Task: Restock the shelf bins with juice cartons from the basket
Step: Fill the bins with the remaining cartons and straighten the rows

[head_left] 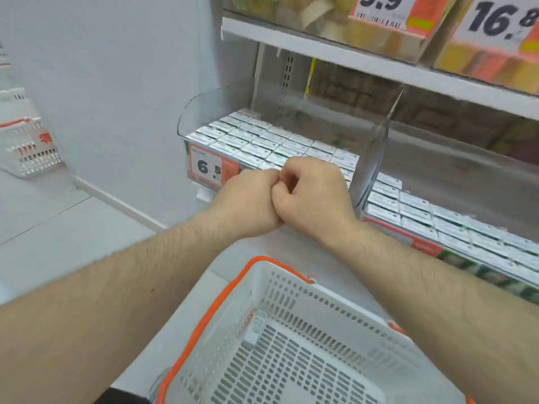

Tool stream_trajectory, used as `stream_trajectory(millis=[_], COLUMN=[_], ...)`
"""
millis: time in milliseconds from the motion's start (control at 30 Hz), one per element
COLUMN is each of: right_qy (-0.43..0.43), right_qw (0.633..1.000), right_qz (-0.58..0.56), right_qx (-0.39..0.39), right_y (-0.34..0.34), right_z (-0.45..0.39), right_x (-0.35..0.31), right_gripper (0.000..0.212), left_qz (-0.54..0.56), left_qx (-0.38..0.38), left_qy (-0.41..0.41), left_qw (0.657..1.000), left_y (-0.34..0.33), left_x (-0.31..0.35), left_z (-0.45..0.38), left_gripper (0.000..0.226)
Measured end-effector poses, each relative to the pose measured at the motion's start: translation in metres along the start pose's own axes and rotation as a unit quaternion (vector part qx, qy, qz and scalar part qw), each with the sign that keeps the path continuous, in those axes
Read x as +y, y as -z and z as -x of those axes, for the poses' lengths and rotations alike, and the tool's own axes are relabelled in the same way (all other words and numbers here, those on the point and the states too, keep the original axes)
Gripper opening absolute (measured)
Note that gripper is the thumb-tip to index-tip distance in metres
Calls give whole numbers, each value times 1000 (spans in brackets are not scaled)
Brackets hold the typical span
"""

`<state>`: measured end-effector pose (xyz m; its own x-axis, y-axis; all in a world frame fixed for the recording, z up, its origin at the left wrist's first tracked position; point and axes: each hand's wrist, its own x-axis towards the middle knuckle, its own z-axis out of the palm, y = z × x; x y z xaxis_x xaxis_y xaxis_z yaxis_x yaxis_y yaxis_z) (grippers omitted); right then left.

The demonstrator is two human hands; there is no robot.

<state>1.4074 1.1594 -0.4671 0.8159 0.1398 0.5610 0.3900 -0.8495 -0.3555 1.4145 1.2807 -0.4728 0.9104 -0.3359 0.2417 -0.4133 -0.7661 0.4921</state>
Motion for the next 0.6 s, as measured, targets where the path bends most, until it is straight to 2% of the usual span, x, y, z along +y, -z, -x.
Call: stream_trajectory(millis=[133, 233, 367, 500, 600], right_qy=[-55, -136, -220, -346, -386], right_qw=[996, 973, 924, 868, 847], right_qz=[-50, -37, -30, -29, -45], right_qx=[-58, -185, -311, -354, -363], right_y=[-32, -69, -118, -154, -173], right_z=[67, 114, 159, 189, 203], right_x=[26, 59, 107, 143, 154], right_gripper=[12, 13, 16, 17, 20], left_qz=[-46, -65, -70, -132, -171], left_qx=[-113, -210, -251, -301, -336], left_qy=[20, 45, 145, 187, 204], left_qw=[992, 975, 954, 926, 904], left_y=[-58, -120, -192, -254, -288], left_x=[-11, -38, -76, -95, -110], left_z=[21, 35, 52, 67, 70], left_gripper=[19, 21, 28, 26, 29])
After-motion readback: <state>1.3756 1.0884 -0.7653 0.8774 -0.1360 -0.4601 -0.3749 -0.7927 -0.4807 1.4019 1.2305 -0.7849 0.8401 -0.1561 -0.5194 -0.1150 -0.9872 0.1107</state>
